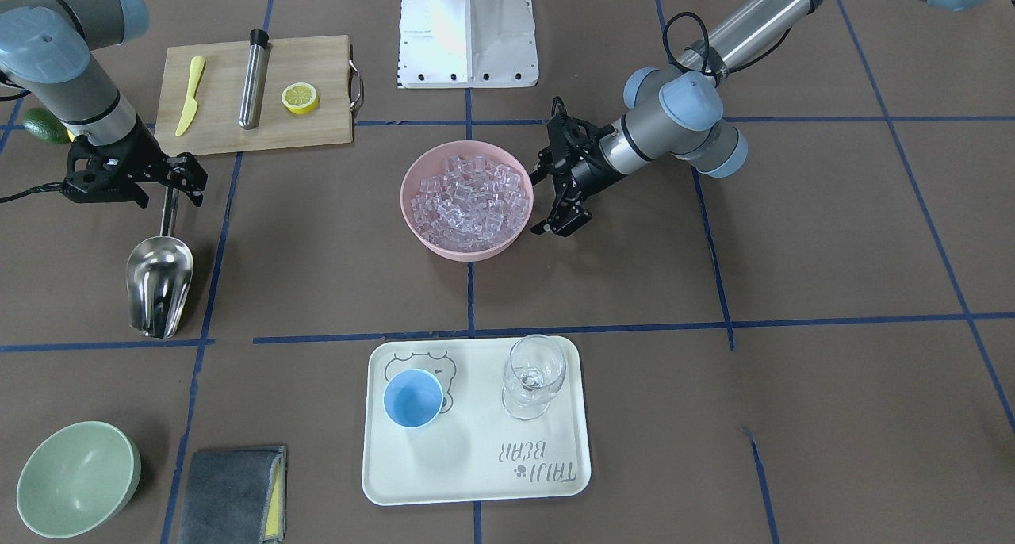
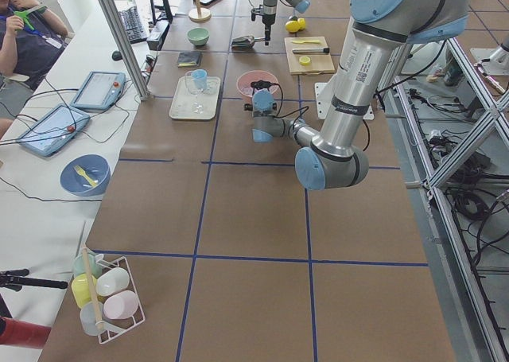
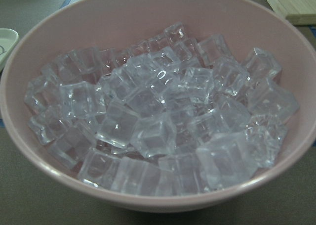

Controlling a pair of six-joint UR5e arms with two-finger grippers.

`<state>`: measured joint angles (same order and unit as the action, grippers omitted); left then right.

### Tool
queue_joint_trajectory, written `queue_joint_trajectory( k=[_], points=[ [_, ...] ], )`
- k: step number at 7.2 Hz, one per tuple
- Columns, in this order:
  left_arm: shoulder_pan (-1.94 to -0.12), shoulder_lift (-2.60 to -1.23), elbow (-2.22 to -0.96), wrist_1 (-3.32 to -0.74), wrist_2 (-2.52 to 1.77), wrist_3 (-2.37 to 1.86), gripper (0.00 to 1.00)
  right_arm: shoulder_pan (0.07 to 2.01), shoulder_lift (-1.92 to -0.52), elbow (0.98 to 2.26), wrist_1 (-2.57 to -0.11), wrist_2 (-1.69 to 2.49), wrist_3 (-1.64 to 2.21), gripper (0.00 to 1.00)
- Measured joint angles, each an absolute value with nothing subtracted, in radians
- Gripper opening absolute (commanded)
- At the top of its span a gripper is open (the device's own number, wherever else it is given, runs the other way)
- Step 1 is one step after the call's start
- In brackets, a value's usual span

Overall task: Put ice in cup with scoop
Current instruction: 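Reach the right gripper to the metal scoop and grasp its handle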

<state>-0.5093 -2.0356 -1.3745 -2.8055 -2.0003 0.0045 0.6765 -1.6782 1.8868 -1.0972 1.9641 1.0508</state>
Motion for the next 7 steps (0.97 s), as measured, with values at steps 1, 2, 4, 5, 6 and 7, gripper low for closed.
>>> queue_joint_trajectory(
  k=[1,2,4,5,6,7],
  points=[
    [-0.509,-2.036,-1.374,-2.806,-2.0,0.004,1.0,0.668,-1.677,1.888,-1.099,1.965,1.05,0.2],
    [-0.509,-2.036,-1.374,-2.806,-2.0,0.004,1.0,0.663,-1.676,1.896,-1.116,1.966,1.05,0.23],
    [-0.509,-2.037,-1.374,-2.806,-2.0,0.003,1.0,0.667,-1.675,1.923,-1.19,1.965,1.032,0.29],
    [-0.509,-2.037,-1.374,-2.807,-2.0,0.003,1.0,0.676,-1.675,1.927,-1.206,1.965,1.009,0.32],
    [-0.509,-2.037,-1.374,-2.807,-2.0,0.003,1.0,0.683,-1.674,1.927,-1.212,1.964,0.992,0.33],
    [-0.509,-2.037,-1.374,-2.806,-2.0,0.003,1.0,0.688,-1.672,1.927,-1.214,1.965,0.984,0.1]
  ],
)
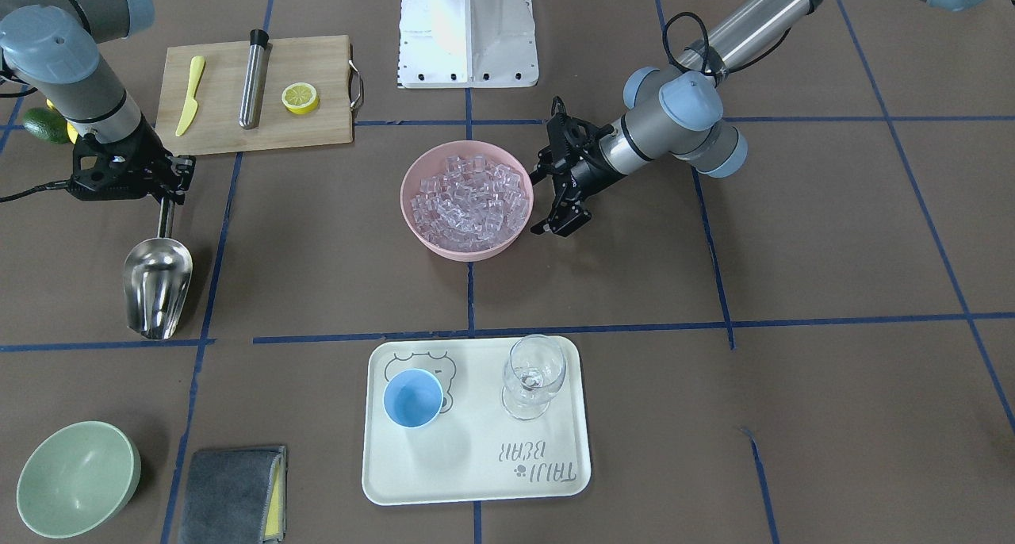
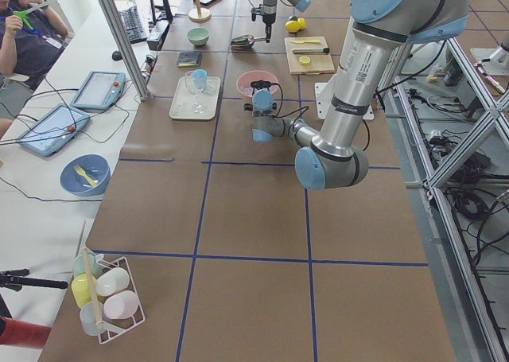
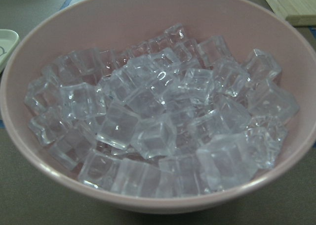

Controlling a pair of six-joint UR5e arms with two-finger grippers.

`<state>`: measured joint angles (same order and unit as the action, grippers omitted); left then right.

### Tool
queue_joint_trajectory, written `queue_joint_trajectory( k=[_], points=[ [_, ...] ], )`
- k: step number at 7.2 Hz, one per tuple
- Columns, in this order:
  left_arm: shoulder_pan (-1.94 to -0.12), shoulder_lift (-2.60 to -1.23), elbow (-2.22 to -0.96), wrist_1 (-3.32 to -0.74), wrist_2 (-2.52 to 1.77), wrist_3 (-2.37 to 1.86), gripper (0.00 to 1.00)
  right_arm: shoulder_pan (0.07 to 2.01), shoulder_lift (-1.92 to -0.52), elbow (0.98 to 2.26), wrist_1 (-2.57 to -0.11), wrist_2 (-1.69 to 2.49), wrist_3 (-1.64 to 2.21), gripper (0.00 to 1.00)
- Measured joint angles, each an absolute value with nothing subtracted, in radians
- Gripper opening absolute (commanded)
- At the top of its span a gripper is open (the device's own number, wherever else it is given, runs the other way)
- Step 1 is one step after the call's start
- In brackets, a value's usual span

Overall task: Put ice in cup with scoop
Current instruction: 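Reach the right gripper to the metal scoop and grasp its handle, then lift the scoop with the right gripper and carry it to the bowl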

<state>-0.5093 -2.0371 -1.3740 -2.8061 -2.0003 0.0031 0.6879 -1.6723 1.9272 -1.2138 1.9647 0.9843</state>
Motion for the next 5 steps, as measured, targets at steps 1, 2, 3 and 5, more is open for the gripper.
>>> queue_joint_trajectory(
  k=[1,2,3,5],
  points=[
    [-0.509,-2.037,-1.374,-2.806,-2.0,0.003,1.0,0.691,-1.671,1.927,-1.215,1.965,0.982,0.0],
    [-0.509,-2.037,-1.374,-2.807,-2.0,0.003,1.0,0.694,-1.671,1.928,-1.215,1.964,0.981,0.0],
    [-0.509,-2.037,-1.374,-2.807,-2.0,0.001,1.0,0.699,-1.671,1.929,-1.216,1.963,0.98,0.0],
    [-0.508,-2.038,-1.374,-2.808,-2.0,-0.017,1.0,0.717,-1.671,1.945,-1.215,1.956,0.98,0.0]
  ],
)
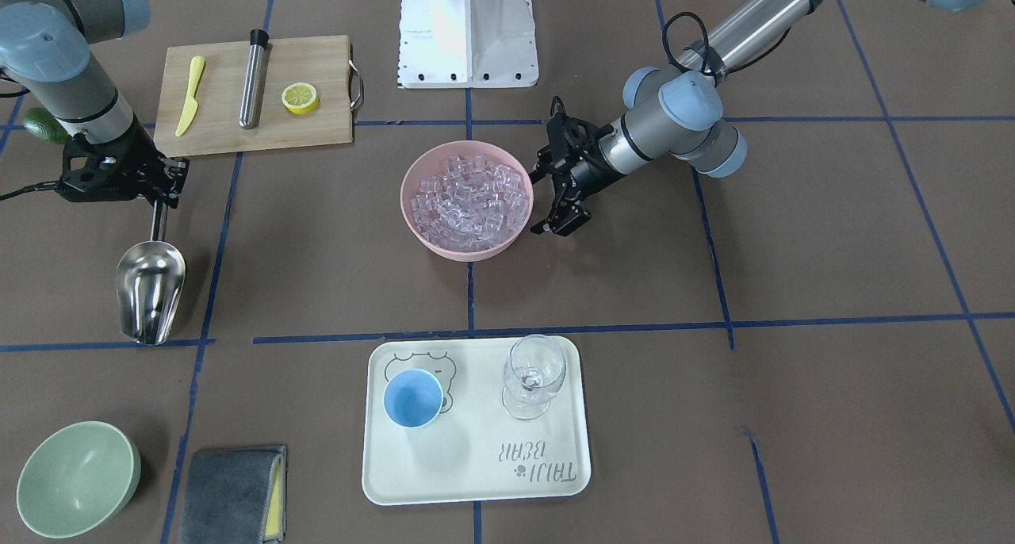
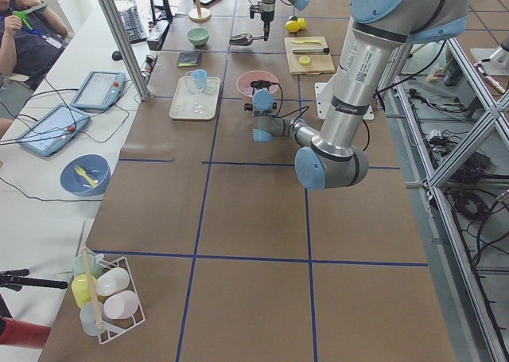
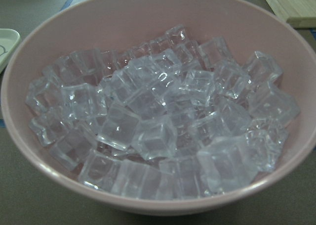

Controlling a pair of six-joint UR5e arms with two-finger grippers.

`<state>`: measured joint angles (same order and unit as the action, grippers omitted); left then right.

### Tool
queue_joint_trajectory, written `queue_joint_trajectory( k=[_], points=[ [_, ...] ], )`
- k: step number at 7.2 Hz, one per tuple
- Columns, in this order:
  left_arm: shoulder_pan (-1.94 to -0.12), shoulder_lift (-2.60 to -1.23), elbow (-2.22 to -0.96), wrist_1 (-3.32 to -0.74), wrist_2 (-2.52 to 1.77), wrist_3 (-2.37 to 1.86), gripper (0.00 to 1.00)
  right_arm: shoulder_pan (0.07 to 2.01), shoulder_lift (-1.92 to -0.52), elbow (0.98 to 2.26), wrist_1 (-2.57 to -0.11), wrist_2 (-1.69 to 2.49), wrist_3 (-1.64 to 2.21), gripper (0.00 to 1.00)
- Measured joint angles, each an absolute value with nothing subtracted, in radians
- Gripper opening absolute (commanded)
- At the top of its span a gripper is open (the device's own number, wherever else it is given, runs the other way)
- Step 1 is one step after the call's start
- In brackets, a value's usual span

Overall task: Put ice in cup with scoop
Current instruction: 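Lift the scoop with the right gripper and carry it to the bowl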

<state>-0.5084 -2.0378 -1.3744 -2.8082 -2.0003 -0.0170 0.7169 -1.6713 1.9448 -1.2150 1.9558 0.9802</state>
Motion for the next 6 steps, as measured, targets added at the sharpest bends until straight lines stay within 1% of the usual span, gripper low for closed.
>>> queue_joint_trajectory(
  k=[3,4,6],
  points=[
    [-0.508,-2.033,-1.374,-2.808,-2.0,-0.022,1.0,0.705,-1.672,2.015,-1.244,1.933,0.916,0.0],
    [-0.508,-2.032,-1.374,-2.808,-2.0,-0.022,1.0,0.689,-1.668,2.049,-1.26,1.926,0.818,0.0],
    [-0.508,-2.031,-1.374,-2.809,-2.0,-0.021,1.0,0.675,-1.662,2.105,-1.269,1.892,0.479,0.0]
  ],
)
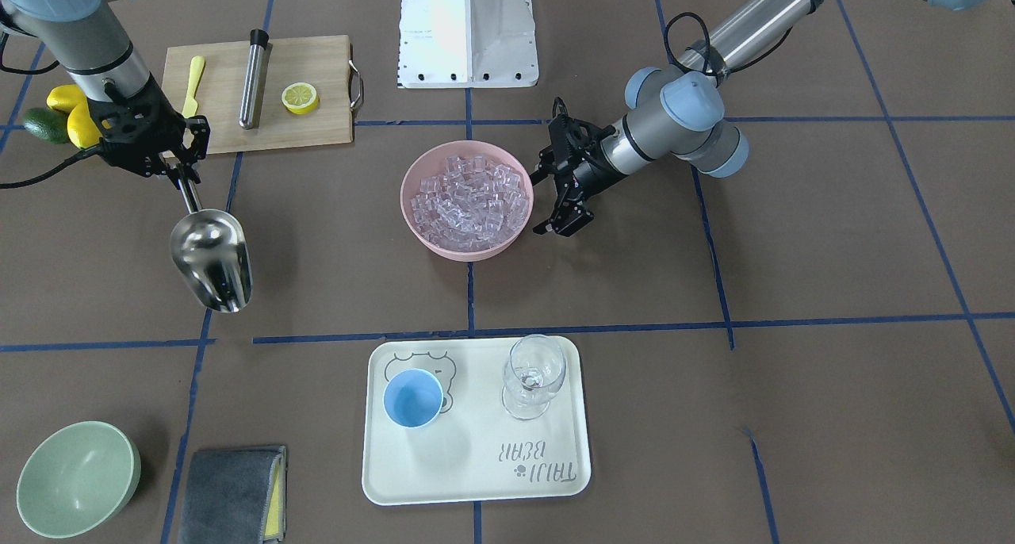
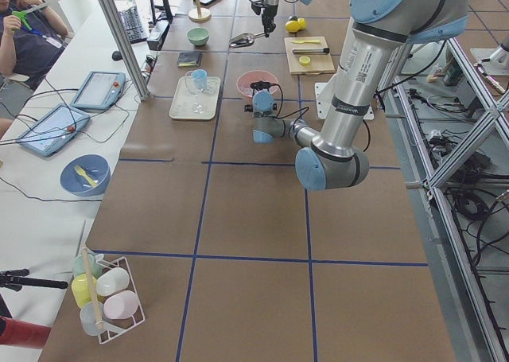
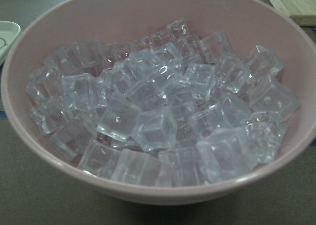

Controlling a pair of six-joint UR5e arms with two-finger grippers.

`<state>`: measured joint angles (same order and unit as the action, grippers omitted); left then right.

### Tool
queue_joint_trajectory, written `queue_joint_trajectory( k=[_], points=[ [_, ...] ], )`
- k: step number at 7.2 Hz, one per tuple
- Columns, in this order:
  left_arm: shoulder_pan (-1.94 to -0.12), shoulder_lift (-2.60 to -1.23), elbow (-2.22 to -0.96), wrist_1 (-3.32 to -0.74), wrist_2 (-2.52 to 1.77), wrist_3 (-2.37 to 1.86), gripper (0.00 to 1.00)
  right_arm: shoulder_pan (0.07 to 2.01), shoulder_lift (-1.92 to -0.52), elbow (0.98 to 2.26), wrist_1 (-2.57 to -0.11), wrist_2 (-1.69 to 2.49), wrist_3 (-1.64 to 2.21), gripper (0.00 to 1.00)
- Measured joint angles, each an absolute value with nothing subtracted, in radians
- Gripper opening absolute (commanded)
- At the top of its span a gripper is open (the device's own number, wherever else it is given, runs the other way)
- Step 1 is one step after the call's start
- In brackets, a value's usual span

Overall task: Put ice in cup with scoop
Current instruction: 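Lift the scoop with the right gripper and carry it to the bowl, then dig the scoop into the ice cubes while the left gripper steadies the bowl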

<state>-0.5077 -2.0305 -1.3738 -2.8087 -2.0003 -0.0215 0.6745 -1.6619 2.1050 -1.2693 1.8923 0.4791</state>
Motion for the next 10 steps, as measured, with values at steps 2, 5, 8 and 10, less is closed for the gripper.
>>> queue_joint_trajectory(
  k=[2,5,8,10],
  points=[
    [-0.508,-2.031,-1.374,-2.809,-2.0,-0.022,1.0,0.709,-1.606,2.128,-1.32,1.913,0.155,0.0],
    [-0.508,-2.031,-1.374,-2.809,-2.0,-0.023,1.0,0.713,-1.339,2.193,-1.762,1.941,-0.013,0.0],
    [-0.508,-2.03,-1.374,-2.809,-1.999,-0.023,1.0,0.644,-1.055,2.196,-2.177,1.911,-0.026,0.0],
    [-0.508,-2.03,-1.374,-2.809,-1.995,-0.023,1.0,0.577,-0.891,2.165,-2.433,1.849,-0.028,0.0]
  ],
)
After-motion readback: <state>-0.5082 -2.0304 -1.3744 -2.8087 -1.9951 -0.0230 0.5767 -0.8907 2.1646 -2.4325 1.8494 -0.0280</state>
